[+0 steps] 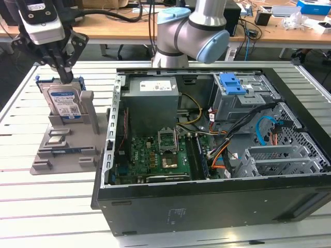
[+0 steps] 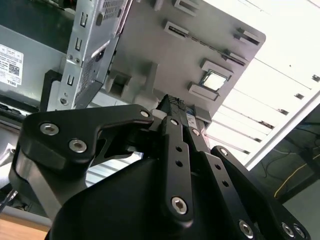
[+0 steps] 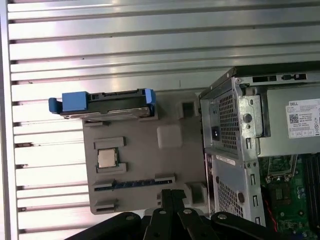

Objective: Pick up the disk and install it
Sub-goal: 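Reach for the disk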

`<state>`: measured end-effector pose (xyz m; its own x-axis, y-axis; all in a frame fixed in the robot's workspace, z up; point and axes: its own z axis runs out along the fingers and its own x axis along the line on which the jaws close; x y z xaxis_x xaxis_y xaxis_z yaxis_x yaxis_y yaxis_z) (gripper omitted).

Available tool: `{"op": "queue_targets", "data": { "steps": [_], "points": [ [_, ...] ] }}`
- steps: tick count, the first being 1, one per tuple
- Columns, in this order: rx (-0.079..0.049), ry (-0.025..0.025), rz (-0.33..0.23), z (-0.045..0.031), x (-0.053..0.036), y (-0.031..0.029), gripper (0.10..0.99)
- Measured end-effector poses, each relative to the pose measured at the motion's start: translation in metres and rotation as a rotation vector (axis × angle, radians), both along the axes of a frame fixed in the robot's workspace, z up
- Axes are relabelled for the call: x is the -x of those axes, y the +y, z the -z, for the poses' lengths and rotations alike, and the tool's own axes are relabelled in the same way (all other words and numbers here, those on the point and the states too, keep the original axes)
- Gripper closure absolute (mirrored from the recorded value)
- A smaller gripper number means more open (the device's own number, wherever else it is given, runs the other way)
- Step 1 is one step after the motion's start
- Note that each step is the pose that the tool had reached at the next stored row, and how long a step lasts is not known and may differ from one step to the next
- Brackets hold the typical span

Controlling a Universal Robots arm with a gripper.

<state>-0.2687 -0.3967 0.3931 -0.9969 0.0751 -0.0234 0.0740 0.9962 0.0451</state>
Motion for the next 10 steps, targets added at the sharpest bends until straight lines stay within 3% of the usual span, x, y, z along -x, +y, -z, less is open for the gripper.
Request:
{"op": "queue_targets", "data": {
  "steps": [10],
  "points": [
    [0.000,0.0000,0.000,0.0018,0.0257,0.0029,0.980]
  ]
}}
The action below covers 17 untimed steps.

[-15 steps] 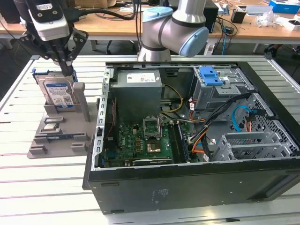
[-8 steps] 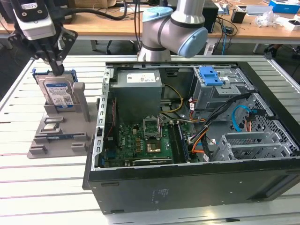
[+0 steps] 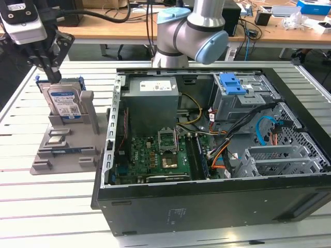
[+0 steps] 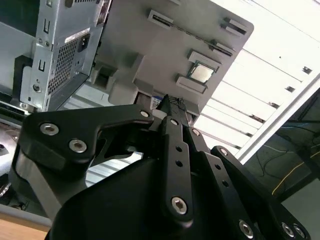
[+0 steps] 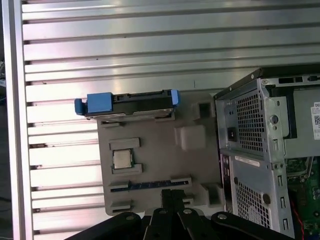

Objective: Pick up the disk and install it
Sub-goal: 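Reach for the disk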

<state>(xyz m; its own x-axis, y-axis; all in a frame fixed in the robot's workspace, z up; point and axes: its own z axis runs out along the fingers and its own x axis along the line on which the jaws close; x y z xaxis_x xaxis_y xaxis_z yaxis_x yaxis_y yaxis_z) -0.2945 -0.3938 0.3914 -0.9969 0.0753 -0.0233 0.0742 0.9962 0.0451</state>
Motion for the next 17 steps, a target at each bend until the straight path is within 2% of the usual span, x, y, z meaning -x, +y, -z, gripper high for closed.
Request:
{"op": "queue_targets", "data": {
  "steps": [8,11,17],
  "points": [
    [0.000,0.0000,0.000,0.0022,0.0200,0.0047,0.980],
    [0.000,0.0001,0.000,0.0036,0.0300,0.0077,0.980],
    [0.002,0.0001,0.000,0.0112,0.0367,0.0149,0.980]
  ]
}}
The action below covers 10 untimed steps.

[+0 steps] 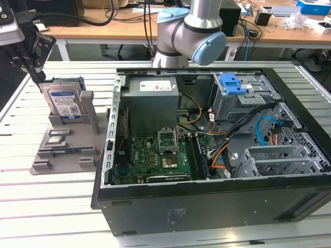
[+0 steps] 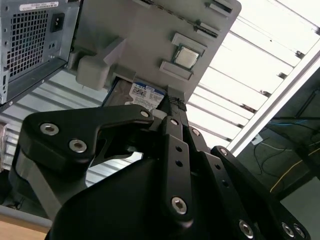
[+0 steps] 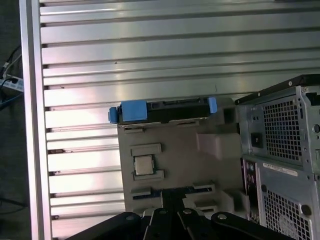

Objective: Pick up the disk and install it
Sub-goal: 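Reach for the disk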

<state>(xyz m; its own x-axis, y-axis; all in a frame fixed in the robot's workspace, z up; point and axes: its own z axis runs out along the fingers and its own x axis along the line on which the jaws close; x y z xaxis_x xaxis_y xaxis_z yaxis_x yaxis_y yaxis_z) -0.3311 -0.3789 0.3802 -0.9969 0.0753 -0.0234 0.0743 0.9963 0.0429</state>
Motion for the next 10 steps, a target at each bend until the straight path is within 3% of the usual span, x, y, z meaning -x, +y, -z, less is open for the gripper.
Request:
{"op": "queue_targets", "data": {
  "steps": [4,10],
  "points": [
    [0.005,0.0001,0.000,0.0072,0.0019,0.0061,0.980],
    [0.027,0.0001,0.000,0.0147,0.0143,0.0220,0.980]
  ]
}}
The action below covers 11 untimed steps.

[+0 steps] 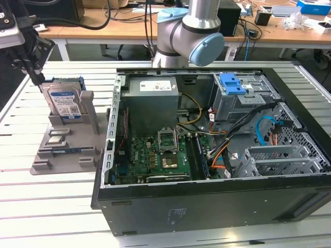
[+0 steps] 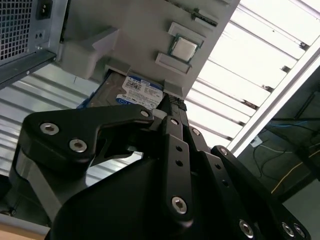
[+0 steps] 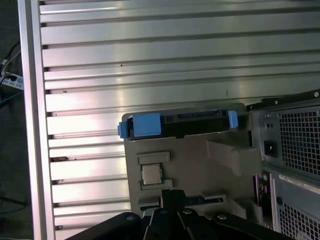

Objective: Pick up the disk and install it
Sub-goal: 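Reach for the disk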

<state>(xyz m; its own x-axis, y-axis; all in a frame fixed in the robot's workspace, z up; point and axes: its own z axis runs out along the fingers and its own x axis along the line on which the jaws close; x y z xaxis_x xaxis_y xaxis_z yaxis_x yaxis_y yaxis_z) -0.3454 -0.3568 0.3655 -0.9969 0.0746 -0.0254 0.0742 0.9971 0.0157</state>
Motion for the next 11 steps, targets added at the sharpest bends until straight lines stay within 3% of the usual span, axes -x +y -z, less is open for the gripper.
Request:
{"op": "queue_targets", "data": {
  "steps": [5,11],
  "points": [
    [0.012,-0.0002,0.000,0.0073,0.0059,0.0104,0.980],
    [0.012,-0.0001,0.000,0.0083,0.0069,0.0116,0.980]
  ]
}}
